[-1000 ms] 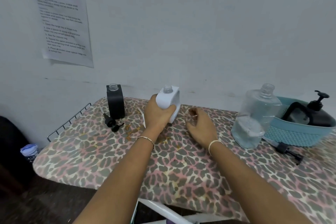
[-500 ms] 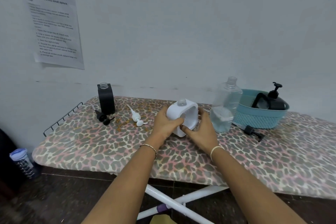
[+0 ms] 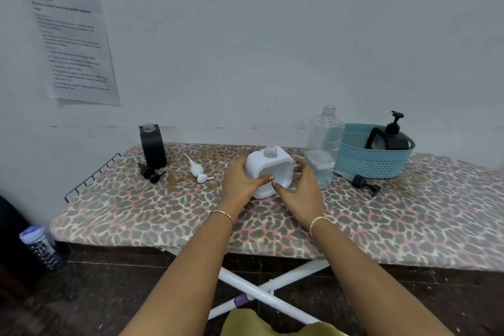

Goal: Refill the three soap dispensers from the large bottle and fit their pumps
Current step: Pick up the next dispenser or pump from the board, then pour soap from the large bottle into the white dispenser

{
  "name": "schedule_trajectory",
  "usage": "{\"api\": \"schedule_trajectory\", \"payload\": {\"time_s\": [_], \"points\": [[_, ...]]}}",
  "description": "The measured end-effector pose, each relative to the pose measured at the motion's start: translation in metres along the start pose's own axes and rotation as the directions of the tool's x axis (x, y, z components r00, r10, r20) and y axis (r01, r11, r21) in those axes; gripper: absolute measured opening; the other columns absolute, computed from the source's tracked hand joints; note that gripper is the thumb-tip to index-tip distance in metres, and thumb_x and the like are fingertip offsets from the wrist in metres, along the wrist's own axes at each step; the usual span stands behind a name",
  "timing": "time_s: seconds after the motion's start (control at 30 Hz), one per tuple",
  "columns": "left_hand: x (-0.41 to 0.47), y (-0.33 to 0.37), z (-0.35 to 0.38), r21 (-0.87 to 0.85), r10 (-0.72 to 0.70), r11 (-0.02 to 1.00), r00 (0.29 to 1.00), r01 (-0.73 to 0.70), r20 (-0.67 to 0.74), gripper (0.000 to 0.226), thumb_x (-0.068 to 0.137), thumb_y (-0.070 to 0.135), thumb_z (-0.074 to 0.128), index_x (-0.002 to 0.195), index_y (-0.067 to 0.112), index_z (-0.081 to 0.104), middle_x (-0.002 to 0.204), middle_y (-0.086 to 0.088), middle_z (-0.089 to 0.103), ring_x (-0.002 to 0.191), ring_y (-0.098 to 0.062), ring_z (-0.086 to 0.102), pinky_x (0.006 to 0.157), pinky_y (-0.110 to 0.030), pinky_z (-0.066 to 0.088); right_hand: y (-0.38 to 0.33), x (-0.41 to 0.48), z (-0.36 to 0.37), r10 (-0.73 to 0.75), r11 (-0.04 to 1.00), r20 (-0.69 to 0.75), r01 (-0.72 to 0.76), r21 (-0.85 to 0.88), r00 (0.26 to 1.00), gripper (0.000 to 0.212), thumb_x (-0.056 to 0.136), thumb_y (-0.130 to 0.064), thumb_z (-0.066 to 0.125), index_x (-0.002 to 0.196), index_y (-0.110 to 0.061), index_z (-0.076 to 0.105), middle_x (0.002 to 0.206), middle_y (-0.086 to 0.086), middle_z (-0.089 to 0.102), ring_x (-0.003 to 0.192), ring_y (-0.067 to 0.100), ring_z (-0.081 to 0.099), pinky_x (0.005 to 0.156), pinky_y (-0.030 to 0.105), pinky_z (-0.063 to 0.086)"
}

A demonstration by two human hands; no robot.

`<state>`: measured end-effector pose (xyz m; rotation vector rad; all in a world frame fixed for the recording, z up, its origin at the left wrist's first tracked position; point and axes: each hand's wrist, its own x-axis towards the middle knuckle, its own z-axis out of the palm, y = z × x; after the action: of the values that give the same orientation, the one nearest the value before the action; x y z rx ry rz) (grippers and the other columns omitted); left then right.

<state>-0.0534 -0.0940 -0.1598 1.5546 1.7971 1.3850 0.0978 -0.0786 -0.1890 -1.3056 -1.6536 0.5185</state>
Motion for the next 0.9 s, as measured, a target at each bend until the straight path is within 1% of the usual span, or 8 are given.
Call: {"api": "schedule_trajectory", "payload": {"time_s": [0.2,0.27,0.33,0.43,0.53,0.67,0.8,0.9], "points": [[-0.003,0.001,0.002,-0.035,0.03,0.999,0.998,-0.032,-0.06,0.058,0.068,0.022,0.086,0.12,0.017,0.059,0.1,0.006,0.059,0.088,-0.012,0.053,0.073,-0.024,0.04,0.003,0.006,-0.025,0.089,0.994,-0.307,-0.104,-0.031,0.947,0.042,0.08,-0.024,0.071,0.118,-0.017,0.053,0.104,-0.002,0.059,0.093,0.016,0.057,0.081,0.034,0.052],[-0.001,0.0,0.003,-0.056,0.036,0.998,0.996,-0.04,-0.081,0.056,0.069,0.022,0.085,0.118,0.016,0.059,0.1,0.006,0.058,0.088,-0.013,0.054,0.073,-0.025,0.04,0.004,0.011,-0.033,0.083,0.994,-0.388,-0.106,-0.037,0.918,0.043,0.079,-0.024,0.073,0.115,-0.015,0.052,0.106,0.0,0.056,0.095,0.018,0.056,0.08,0.03,0.048],[0.003,-0.003,0.004,-0.077,0.028,0.996,0.996,-0.035,-0.085,0.055,0.069,0.023,0.085,0.116,0.017,0.059,0.1,0.006,0.059,0.089,-0.014,0.055,0.072,-0.024,0.04,0.006,0.022,-0.038,0.082,0.992,-0.432,-0.115,-0.05,0.898,0.057,0.075,-0.026,0.077,0.121,-0.011,0.048,0.116,0.005,0.051,0.104,0.022,0.053,0.086,0.029,0.044],[0.011,-0.007,0.005,-0.089,0.031,0.995,0.997,-0.037,-0.069,0.054,0.071,0.022,0.084,0.119,0.019,0.059,0.103,0.007,0.061,0.092,-0.014,0.057,0.071,-0.02,0.04,0.008,0.04,-0.041,0.138,0.985,-0.415,-0.168,-0.037,0.899,0.084,0.07,-0.035,0.081,0.135,-0.007,0.037,0.132,0.009,0.043,0.123,0.025,0.043,0.104,0.037,0.039],[0.018,-0.014,0.004,-0.08,0.041,0.996,0.997,-0.047,-0.071,0.061,0.074,0.025,0.082,0.128,0.023,0.055,0.113,0.008,0.062,0.097,-0.009,0.057,0.073,-0.015,0.042,0.013,0.054,-0.042,0.184,0.982,-0.327,-0.188,0.021,0.927,0.096,0.068,-0.039,0.083,0.142,-0.008,0.031,0.141,0.009,0.041,0.129,0.026,0.04,0.108,0.04,0.036],[0.018,-0.024,0.005,-0.035,0.084,0.996,0.995,-0.086,-0.053,0.075,0.078,0.038,0.077,0.143,0.029,0.04,0.135,0.005,0.055,0.113,-0.015,0.056,0.092,-0.032,0.049,0.017,0.068,-0.038,0.2,0.979,-0.281,-0.182,0.09,0.939,0.092,0.065,-0.037,0.086,0.138,-0.013,0.035,0.133,0.007,0.049,0.12,0.025,0.05,0.099,0.038,0.044],[0.015,-0.027,0.007,-0.054,0.08,0.995,0.997,-0.081,-0.023,0.08,0.079,0.044,0.074,0.146,0.037,0.031,0.138,0.008,0.052,0.115,-0.013,0.055,0.092,-0.027,0.047,0.014,0.079,-0.033,0.278,0.956,-0.293,-0.233,0.179,0.915,0.084,0.064,-0.037,0.087,0.13,-0.014,0.041,0.126,0.006,0.055,0.115,0.026,0.053,0.091,0.033,0.044],[0.016,-0.033,0.006,-0.062,0.09,0.994,0.996,-0.089,0.021,0.084,0.079,0.04,0.076,0.146,0.043,0.026,0.141,0.008,0.05,0.12,-0.015,0.053,0.097,-0.031,0.047,0.012,0.085,-0.03,0.316,0.942,-0.297,-0.26,0.213,0.901,0.08,0.063,-0.034,0.088,0.127,-0.013,0.043,0.125,0.007,0.056,0.113,0.026,0.054,0.094,0.035,0.044]]}}
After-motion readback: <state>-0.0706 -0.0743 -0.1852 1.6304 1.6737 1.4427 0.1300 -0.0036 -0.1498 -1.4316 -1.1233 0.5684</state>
